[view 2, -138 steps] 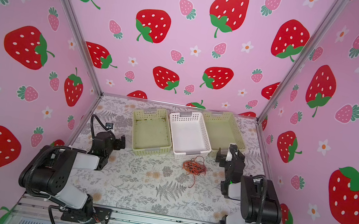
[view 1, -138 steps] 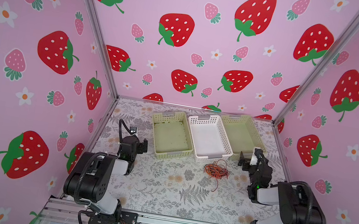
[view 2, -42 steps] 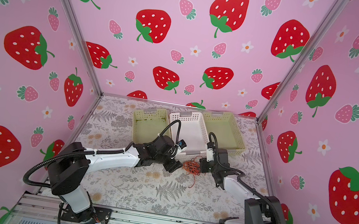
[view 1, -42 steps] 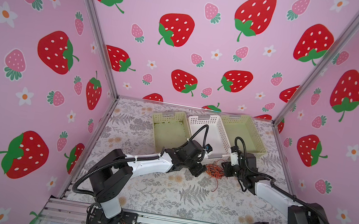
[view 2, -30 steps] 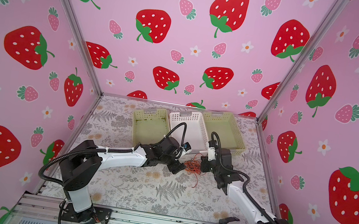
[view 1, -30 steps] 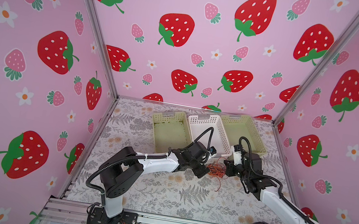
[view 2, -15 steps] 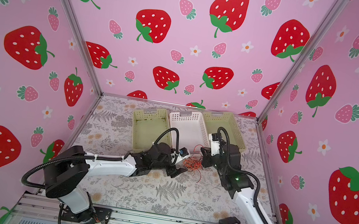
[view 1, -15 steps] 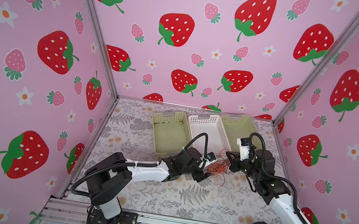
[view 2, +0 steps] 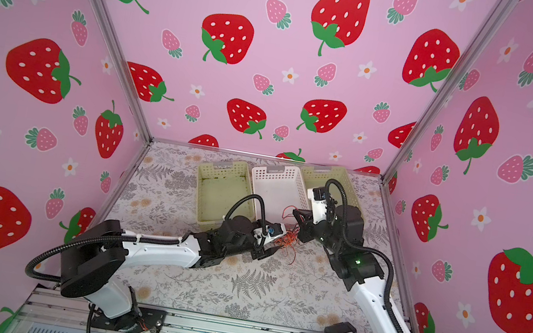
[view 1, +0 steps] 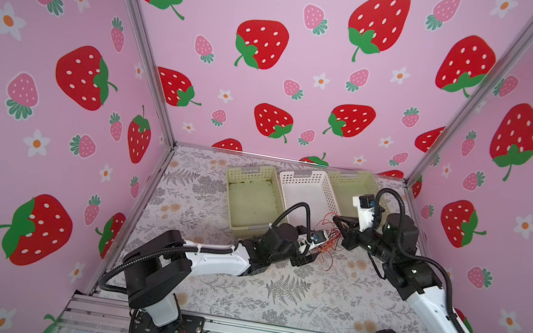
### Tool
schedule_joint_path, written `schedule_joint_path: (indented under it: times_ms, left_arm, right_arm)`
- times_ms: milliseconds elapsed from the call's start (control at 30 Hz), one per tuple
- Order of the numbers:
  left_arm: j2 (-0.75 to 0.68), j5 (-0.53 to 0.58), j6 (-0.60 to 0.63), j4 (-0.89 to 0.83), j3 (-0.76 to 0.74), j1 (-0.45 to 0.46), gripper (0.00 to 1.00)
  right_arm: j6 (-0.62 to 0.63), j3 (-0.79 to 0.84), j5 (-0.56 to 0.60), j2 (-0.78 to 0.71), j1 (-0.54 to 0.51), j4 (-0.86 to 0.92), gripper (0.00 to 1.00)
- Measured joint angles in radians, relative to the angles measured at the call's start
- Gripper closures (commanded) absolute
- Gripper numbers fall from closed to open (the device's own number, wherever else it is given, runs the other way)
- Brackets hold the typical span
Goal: Untangle the cables
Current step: 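Grasp and lift a red wire with the right gripper while left grasps bundle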
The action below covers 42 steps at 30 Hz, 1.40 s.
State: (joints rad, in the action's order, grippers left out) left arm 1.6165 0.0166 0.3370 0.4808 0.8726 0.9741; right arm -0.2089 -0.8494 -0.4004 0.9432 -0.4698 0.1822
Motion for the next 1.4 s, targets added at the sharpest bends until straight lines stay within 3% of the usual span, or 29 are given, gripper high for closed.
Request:
schedule_joint_path:
  times_ms: [200, 400, 633, 733, 933, 1400]
  left_arm:
    - [-0.014, 0.018, 0.003, 0.03, -0.023, -0.001, 0.3]
    - [-0.213, -0.025, -0.014, -0.085, -0.109, -0.018, 0.18]
    - [-0.373, -0.133, -0.082, -0.238, -0.117, -0.134, 0.21]
    - [-0.351, -0.206, -0.11, -0.305, -0.087, -0.189, 0.22]
    - [-0.264, -0.338, -0.15, -0.38, -0.02, -0.195, 0.23]
    - [-0.134, -0.462, -0.241, -0.372, 0.05, -0.195, 0.28]
  right_arm:
    - [0.018, 0.0, -0.016, 0.0, -0.003, 0.0, 1.0]
    - [0.068, 0.0, -0.024, 0.004, -0.003, 0.006, 1.0]
    - [0.153, 0.001, -0.074, 0.032, -0.003, 0.014, 1.0]
    - [0.183, 0.001, -0.098, 0.032, -0.003, 0.013, 1.0]
    - [0.233, 0.004, -0.162, 0.031, -0.006, 0.0, 1.0]
    - [0.304, 0.048, -0.232, 0.001, -0.064, -0.048, 1.0]
